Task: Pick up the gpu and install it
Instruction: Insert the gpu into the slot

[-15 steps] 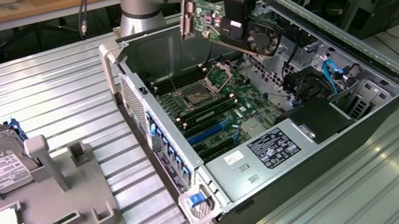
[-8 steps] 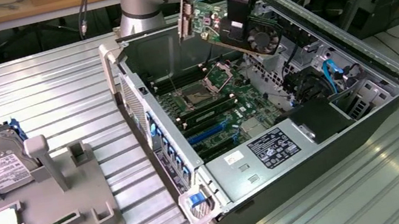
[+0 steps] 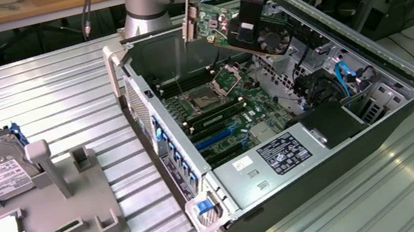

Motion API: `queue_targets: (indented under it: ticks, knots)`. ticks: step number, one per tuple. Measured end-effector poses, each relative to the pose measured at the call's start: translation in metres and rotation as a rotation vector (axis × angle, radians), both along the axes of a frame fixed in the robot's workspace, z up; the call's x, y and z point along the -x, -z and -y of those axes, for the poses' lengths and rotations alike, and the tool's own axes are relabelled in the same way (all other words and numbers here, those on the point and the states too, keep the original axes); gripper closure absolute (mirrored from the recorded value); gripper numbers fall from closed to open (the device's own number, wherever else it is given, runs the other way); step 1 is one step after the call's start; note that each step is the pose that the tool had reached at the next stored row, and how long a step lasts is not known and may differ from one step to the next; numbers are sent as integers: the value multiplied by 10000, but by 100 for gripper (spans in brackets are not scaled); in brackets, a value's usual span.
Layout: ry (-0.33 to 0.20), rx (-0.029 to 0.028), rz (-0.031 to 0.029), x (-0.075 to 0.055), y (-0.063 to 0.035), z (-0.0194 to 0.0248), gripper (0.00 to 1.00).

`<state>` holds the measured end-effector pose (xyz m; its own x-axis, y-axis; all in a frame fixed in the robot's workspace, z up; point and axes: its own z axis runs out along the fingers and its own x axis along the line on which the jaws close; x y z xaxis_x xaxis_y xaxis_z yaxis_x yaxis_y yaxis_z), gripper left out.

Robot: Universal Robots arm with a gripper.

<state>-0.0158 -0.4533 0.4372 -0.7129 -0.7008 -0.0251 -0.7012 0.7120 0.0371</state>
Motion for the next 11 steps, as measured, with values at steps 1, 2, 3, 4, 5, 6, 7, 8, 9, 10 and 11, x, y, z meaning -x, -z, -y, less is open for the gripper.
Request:
queue_targets:
  ticks: [1,2,3,4,5,6,7,8,9,10,11]
  knots:
    - [-153,0,0,0,0,0,73]
    - [-272,0,0,0,0,0,73]
    - [-390,0,0,0,0,0,73]
    - [-514,0,0,0,0,0,73]
    - [-637,0,0,0,0,0,73]
    - [-749,0,0,0,0,0,73]
    - [-859,0,0,0,0,0,73]
    - [-972,1,0,0,0,0,73]
    - [-1100,0,0,0,0,0,73]
    - [-1190,0,0,0,0,0,73]
    - [-1319,0,0,0,0,0,73]
